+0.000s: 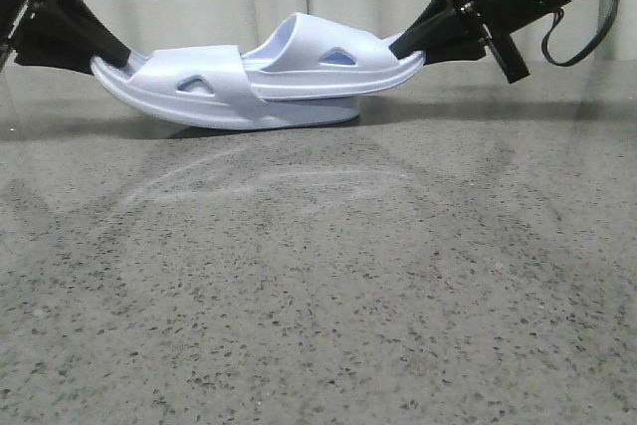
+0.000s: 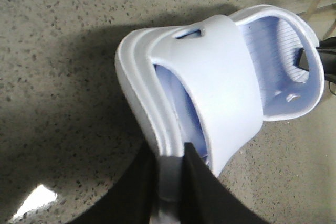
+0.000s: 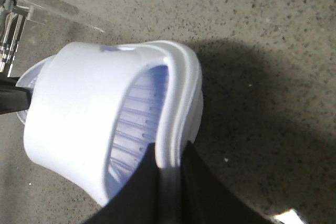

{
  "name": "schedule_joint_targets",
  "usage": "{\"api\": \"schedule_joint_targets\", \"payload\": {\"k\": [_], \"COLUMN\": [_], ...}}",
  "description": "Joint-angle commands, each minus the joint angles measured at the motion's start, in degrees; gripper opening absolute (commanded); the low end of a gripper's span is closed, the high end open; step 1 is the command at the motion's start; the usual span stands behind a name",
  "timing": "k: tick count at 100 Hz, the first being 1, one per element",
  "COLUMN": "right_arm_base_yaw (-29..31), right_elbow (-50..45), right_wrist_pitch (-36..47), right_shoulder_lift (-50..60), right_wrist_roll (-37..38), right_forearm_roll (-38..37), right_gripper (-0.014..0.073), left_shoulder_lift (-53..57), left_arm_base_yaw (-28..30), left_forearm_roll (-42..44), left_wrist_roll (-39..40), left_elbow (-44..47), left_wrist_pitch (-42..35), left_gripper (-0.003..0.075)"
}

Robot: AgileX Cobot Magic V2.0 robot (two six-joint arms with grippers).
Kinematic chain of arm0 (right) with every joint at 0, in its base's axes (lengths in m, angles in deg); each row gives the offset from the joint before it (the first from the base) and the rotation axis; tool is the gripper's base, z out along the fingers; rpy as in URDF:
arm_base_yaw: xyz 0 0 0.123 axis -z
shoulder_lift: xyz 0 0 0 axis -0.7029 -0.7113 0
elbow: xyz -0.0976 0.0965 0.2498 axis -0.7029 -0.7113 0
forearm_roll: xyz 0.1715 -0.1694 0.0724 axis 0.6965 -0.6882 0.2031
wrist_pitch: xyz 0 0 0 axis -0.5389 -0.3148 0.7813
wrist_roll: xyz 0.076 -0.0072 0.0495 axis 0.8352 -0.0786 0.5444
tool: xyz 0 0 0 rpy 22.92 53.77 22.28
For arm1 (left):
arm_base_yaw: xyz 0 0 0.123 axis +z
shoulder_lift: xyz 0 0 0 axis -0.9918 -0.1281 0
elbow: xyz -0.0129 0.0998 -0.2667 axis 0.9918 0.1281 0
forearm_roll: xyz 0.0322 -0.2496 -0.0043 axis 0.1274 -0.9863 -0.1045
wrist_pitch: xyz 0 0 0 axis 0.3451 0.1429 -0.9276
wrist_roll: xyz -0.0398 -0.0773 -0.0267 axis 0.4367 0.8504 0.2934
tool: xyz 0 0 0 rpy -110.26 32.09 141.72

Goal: Insert blue slippers together front up
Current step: 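Stack the right gripper's slipper onto the left gripper's slipper, lowering both, then open both grippers and lift them away from the stacked slippers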

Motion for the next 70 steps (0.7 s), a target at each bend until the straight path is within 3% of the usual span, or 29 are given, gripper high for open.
{"api": "schedule_joint_targets", "payload": {"k": [1,13,31,43,55,62,70], "right_arm_base_yaw": [-1.49,1.40,6.64,9.79,12.30,13.55,14.80], "right_elbow": [1.65,1.65,1.65,1.65,1.65,1.65,1.65], "right_wrist_pitch": [-12.97,-14.23,-15.83,-15.83,-15.83,-15.83,-15.83], "right_shoulder_lift": [2.62,2.90,4.65,7.03,8.94,10.04,10.94], "right_wrist_roll": [-0.26,0.64,0.65,0.65,0.65,0.65,0.65], "right_forearm_roll": [3.75,3.85,3.96,3.68,2.08,1.20,1.05], "right_gripper": [-0.0006,0.0097,0.0150,0.0166,0.0166,0.0166,0.0166], "left_shoulder_lift": [2.69,2.69,2.69,2.69,2.69,2.69,2.79], "left_arm_base_yaw": [-2.59,-2.59,-2.59,-2.59,-2.59,-2.59,-2.59], "left_forearm_roll": [-8.98,-6.54,-2.08,-0.48,1.00,1.05,1.05], "left_wrist_roll": [0.07,0.07,-0.42,-1.83,-2.75,-3.15,-4.52], "left_elbow": [-2.09,-2.09,-2.09,-2.09,-2.09,-2.09,-2.29], "left_wrist_pitch": [8.53,8.53,8.53,8.22,5.94,4.65,3.54], "left_gripper": [0.0016,0.0016,0.0057,0.0193,0.0389,0.0442,0.0445]}}
